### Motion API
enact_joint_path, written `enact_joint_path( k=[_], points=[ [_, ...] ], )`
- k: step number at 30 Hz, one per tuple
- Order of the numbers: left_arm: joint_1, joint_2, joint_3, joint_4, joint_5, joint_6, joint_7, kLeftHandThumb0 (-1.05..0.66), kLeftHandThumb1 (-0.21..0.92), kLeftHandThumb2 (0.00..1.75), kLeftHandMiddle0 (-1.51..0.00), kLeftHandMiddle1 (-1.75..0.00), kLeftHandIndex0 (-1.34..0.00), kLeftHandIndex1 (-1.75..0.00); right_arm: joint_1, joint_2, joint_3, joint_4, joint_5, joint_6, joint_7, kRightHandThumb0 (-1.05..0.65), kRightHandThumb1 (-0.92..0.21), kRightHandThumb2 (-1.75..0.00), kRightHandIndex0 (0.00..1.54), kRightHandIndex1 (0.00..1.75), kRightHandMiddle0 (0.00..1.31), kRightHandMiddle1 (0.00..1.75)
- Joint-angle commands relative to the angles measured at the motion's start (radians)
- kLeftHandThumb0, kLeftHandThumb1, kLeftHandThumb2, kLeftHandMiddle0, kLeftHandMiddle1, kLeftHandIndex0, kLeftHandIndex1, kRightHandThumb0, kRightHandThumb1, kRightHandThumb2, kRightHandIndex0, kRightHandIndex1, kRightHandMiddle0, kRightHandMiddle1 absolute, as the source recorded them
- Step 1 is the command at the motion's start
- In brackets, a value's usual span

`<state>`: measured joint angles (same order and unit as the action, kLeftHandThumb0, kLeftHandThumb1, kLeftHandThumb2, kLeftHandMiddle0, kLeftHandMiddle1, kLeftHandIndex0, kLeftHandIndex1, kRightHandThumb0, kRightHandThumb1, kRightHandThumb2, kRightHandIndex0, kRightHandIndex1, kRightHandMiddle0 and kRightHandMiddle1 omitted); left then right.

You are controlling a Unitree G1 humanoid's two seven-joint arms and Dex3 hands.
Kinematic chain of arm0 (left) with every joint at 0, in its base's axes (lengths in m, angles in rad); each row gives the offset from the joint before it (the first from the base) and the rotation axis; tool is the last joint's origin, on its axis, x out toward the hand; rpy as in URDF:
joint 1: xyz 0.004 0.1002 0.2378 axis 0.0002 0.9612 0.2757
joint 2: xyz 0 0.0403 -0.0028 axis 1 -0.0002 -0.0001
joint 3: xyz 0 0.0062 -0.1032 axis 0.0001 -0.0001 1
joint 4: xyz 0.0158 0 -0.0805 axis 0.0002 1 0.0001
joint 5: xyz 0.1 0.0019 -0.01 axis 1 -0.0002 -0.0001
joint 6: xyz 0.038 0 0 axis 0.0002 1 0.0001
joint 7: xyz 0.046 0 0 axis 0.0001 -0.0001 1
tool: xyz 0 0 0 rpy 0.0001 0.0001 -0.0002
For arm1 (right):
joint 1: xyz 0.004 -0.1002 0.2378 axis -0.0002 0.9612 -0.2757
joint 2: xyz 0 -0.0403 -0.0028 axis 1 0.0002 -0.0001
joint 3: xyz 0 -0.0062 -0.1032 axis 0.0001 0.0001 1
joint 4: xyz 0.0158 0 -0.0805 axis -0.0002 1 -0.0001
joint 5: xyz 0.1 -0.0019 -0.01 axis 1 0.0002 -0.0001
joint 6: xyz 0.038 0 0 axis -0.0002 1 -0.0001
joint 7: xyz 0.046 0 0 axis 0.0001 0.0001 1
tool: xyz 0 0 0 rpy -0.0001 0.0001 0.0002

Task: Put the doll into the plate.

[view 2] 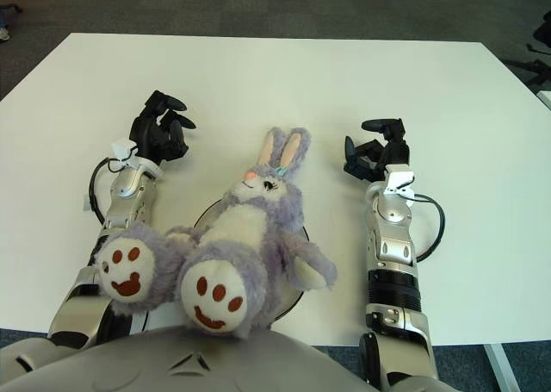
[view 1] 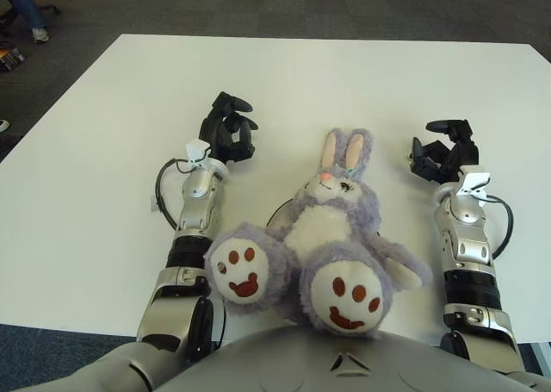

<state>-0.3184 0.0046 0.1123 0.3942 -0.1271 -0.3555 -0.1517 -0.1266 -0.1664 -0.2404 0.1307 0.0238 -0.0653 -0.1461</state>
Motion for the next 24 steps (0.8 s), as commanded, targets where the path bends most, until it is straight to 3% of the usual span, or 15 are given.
enact_joint_path(
  k=[1,24],
  points=[
    [0.024,-0.002,0.000,0.000,0.004,-0.021,0.011,-0.01,0.47,1.14,-0.39,-1.75,-0.37,-1.75,0.016,0.003,-0.007,-0.022,0.012,0.012,0.012,0.43,-0.42,-1.02,0.66,1.52,0.15,1.64],
    [0.018,-0.006,0.007,0.011,0.002,-0.019,0.041,-0.01,0.47,1.14,-0.39,-1.75,-0.37,-1.75,0.027,0.003,-0.013,-0.036,0.013,0.026,0.031,0.43,-0.42,-1.04,0.65,1.53,0.12,1.65]
  ],
)
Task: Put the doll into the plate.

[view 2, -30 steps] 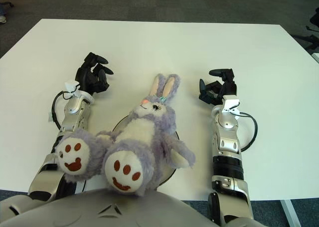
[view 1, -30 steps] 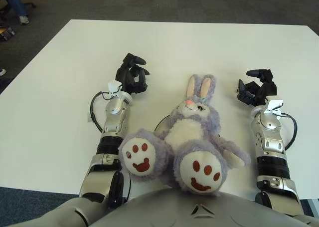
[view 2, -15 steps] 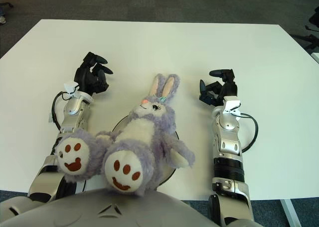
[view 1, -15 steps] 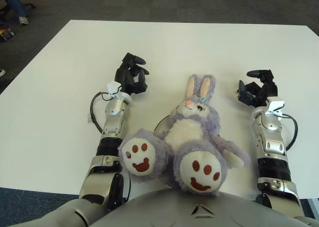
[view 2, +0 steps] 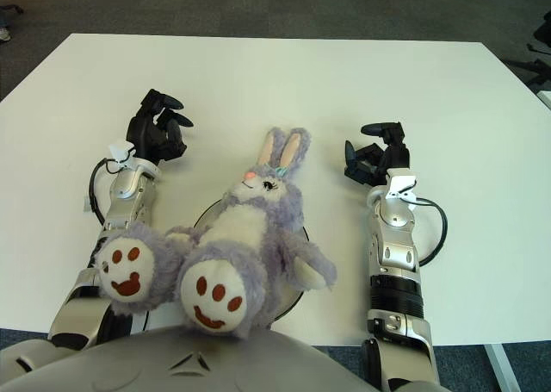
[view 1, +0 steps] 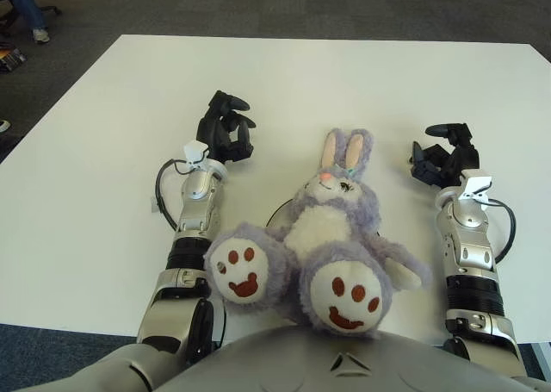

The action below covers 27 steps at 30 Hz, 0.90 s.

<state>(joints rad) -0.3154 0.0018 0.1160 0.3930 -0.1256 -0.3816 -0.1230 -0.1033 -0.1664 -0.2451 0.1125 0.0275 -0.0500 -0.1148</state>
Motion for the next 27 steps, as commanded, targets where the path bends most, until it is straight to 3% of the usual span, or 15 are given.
enact_joint_path(
  k=[1,27],
  points=[
    [0.014,-0.003,0.004,0.014,-0.002,0.008,0.011,-0.01,0.47,1.14,-0.39,-1.75,-0.37,-1.75,0.003,0.003,-0.008,-0.018,0.009,0.012,0.000,0.43,-0.42,-1.04,0.65,1.53,0.12,1.65],
    [-0.004,0.012,0.010,0.046,-0.022,0.004,-0.008,-0.01,0.48,1.13,-0.38,-1.75,-0.37,-1.75,-0.002,0.010,-0.002,-0.020,0.001,0.026,-0.008,0.43,-0.42,-1.04,0.64,1.55,0.12,1.66]
  ],
)
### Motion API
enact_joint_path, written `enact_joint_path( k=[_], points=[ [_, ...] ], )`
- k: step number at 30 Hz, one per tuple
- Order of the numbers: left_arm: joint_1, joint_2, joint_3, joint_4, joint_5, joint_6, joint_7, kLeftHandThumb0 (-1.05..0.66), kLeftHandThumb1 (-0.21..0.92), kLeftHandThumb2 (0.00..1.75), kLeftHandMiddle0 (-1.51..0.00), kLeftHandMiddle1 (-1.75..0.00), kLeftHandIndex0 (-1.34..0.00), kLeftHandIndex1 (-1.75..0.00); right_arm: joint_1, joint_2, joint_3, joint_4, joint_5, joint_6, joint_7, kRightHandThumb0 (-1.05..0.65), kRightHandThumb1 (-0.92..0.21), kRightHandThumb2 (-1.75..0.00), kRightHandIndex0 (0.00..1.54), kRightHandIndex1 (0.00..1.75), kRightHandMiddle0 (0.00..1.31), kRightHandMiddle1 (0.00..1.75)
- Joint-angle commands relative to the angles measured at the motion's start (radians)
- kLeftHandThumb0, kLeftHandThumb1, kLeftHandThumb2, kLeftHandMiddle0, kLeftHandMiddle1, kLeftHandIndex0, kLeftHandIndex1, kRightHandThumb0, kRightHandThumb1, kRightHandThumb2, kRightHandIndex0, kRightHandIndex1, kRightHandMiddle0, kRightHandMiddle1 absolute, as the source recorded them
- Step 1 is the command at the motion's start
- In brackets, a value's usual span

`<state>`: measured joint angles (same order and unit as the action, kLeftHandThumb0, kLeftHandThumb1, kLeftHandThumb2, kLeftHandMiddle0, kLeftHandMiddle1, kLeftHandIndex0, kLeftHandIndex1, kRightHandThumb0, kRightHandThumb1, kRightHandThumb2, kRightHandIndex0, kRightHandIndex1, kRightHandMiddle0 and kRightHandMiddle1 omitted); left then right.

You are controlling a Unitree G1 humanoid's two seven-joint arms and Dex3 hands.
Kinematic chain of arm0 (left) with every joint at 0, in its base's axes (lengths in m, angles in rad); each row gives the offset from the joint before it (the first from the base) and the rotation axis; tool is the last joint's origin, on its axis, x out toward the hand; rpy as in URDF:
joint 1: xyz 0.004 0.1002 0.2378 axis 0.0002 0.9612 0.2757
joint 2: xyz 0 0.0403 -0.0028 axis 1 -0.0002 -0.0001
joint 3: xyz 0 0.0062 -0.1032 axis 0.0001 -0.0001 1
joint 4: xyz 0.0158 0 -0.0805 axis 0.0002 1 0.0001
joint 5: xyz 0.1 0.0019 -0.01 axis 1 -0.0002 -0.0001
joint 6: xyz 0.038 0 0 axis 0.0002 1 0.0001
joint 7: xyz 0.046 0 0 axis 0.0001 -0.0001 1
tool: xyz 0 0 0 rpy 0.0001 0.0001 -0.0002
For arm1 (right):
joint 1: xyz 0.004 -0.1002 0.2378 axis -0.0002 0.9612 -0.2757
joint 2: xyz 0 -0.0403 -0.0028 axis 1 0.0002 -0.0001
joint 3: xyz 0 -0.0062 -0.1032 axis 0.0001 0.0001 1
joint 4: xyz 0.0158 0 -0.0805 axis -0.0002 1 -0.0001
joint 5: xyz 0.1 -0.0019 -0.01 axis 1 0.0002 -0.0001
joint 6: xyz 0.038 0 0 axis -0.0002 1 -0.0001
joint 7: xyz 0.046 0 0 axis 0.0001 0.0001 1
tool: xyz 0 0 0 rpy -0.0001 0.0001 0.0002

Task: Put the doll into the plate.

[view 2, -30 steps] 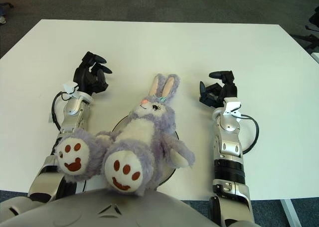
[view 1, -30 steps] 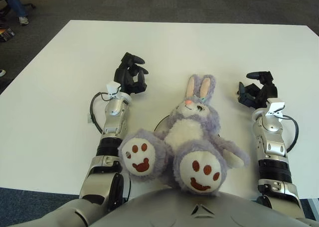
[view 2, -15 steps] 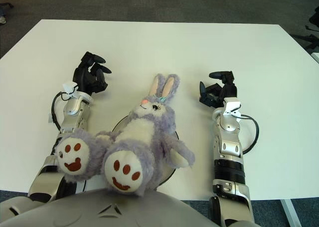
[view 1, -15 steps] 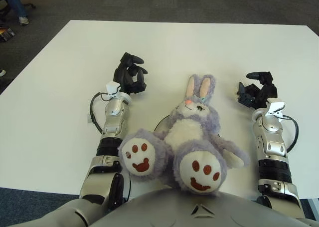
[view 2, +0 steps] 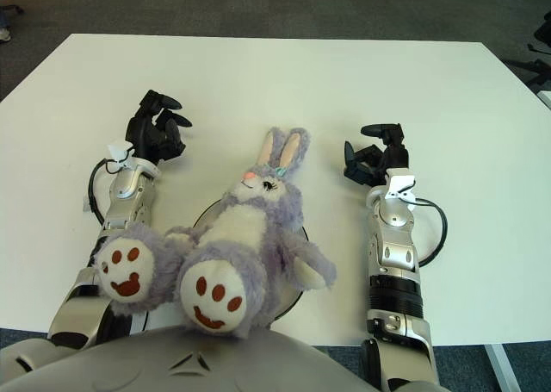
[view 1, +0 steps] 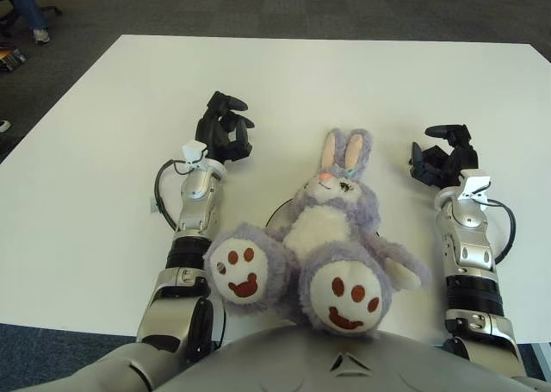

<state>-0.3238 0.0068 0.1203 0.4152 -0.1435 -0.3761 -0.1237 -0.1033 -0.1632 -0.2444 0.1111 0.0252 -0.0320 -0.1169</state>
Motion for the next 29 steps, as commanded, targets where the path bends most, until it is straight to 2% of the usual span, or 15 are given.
enact_joint_path(
  k=[1,25,27,29],
  points=[
    [0.005,0.007,0.006,0.024,-0.004,-0.002,-0.007,-0.01,0.48,1.13,-0.38,-1.75,-0.37,-1.75,-0.002,0.007,-0.002,-0.019,0.004,0.009,-0.006,0.43,-0.42,-1.04,0.64,1.55,0.12,1.66],
    [-0.019,0.011,0.011,0.070,0.010,-0.020,0.005,-0.01,0.51,1.10,-0.37,-1.75,-0.35,-1.75,-0.018,0.010,0.000,0.016,-0.012,-0.012,-0.033,0.42,-0.43,-1.02,0.64,1.54,0.17,1.66],
    [-0.022,0.010,0.012,0.076,0.010,-0.023,0.005,-0.01,0.51,1.10,-0.37,-1.75,-0.35,-1.75,-0.018,0.011,0.000,0.018,-0.013,-0.015,-0.036,0.17,-0.46,-1.03,0.54,1.58,0.34,1.63],
    [-0.026,0.010,0.013,0.085,0.011,-0.027,0.005,-0.01,0.51,1.10,-0.37,-1.75,-0.35,-1.75,-0.020,0.011,0.000,0.023,-0.015,-0.019,-0.039,0.09,-0.47,-1.03,0.51,1.59,0.40,1.62]
  ],
)
